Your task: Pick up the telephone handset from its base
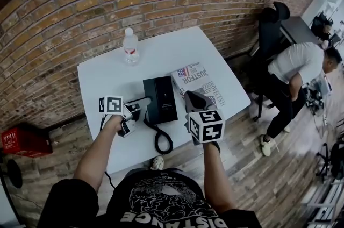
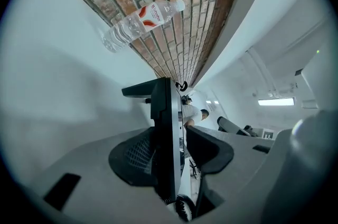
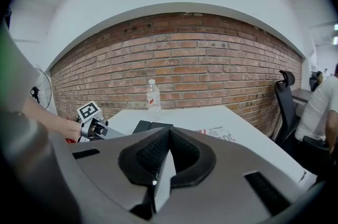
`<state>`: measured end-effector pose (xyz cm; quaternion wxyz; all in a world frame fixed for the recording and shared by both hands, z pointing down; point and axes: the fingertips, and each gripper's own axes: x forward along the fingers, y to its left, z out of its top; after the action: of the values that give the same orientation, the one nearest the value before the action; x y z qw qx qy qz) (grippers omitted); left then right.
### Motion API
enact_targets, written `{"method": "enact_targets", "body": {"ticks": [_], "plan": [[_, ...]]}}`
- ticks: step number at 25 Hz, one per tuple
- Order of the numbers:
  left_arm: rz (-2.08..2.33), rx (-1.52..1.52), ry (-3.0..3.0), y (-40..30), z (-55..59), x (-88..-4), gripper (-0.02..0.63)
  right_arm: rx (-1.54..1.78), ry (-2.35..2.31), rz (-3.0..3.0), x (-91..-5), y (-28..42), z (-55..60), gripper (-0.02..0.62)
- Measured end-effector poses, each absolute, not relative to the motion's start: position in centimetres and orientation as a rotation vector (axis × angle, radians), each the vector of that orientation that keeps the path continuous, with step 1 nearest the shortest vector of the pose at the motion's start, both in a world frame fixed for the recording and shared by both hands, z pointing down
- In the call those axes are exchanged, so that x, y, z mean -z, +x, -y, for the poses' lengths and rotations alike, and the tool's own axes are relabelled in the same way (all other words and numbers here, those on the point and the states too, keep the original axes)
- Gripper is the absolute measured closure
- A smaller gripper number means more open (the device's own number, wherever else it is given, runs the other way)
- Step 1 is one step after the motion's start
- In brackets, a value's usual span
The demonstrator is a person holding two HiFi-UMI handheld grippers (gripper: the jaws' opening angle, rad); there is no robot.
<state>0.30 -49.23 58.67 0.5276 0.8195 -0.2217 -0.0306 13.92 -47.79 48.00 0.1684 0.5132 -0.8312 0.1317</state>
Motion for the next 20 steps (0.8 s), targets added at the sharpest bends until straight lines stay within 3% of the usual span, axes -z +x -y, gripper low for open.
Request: {"method": "enact_targets", "body": {"ticks": [2, 4, 20], "plan": [[0.52, 0.065, 1.956, 0.5, 49.2, -58.9, 0.445, -0.383, 1.462, 2.363, -48.2, 14.1, 47.9, 0.595], [0.508, 0.069, 1.937, 0.7, 49.2, -59.1, 0.523, -0.387, 1.458, 2.359, -48.4, 14.3, 48.1, 0.595], [0.502, 0.109, 1.908, 0.7, 49.1, -58.0, 0.531, -0.425, 1.455, 2.35, -49.2, 14.6, 48.0, 0.595]]}}
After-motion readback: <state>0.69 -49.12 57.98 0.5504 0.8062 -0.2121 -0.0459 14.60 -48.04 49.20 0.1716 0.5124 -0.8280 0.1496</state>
